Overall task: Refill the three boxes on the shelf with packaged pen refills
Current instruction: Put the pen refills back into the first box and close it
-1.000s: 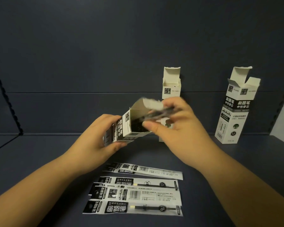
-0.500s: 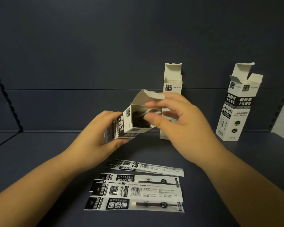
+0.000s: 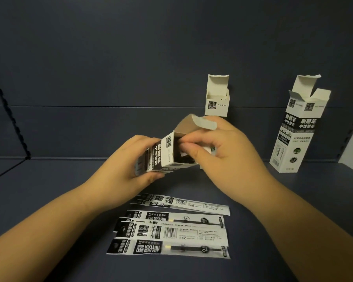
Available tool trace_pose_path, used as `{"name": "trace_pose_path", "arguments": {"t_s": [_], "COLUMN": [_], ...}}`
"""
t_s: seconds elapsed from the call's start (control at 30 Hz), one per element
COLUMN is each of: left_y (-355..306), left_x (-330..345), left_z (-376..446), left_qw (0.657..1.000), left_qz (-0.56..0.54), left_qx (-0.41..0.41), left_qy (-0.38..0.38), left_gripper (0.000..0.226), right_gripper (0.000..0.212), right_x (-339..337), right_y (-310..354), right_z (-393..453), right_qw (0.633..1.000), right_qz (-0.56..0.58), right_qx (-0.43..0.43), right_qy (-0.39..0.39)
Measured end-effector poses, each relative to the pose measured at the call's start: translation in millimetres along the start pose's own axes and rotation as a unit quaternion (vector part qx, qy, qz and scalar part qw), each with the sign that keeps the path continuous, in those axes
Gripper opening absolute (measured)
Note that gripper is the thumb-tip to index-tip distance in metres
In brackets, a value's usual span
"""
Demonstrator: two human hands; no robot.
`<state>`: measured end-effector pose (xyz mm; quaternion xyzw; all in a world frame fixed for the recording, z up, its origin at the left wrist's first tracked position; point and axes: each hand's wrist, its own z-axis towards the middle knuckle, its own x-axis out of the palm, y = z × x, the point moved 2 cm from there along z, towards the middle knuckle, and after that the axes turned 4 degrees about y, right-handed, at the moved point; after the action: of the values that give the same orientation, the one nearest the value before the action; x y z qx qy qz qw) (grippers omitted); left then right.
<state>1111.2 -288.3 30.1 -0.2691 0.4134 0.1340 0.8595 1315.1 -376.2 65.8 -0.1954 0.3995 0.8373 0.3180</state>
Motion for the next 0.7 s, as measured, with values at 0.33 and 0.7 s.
{"name": "trace_pose_path", "arguments": {"t_s": [0.33,0.7], "left_y": [2,-3], "left_x": [-1,-1], "left_z": [0,0], "left_qw": [1.000,1.000], "left_qz": [-0.012,-0.003], "left_qx": [-0.001,-0.005], "left_qy": [-0.009,-0.004], "left_gripper": [0.061,0.062], "right_gripper": [0.007,0.020], "right_x": [-10,-10], "right_y": [5,4], "right_z": [-1,0], "right_qw": [0.999,0.997], "right_qz": [-0.002,-0.075], "right_qx": [-0.048,-0.018], "right_qy": [-0.008,0.012]}}
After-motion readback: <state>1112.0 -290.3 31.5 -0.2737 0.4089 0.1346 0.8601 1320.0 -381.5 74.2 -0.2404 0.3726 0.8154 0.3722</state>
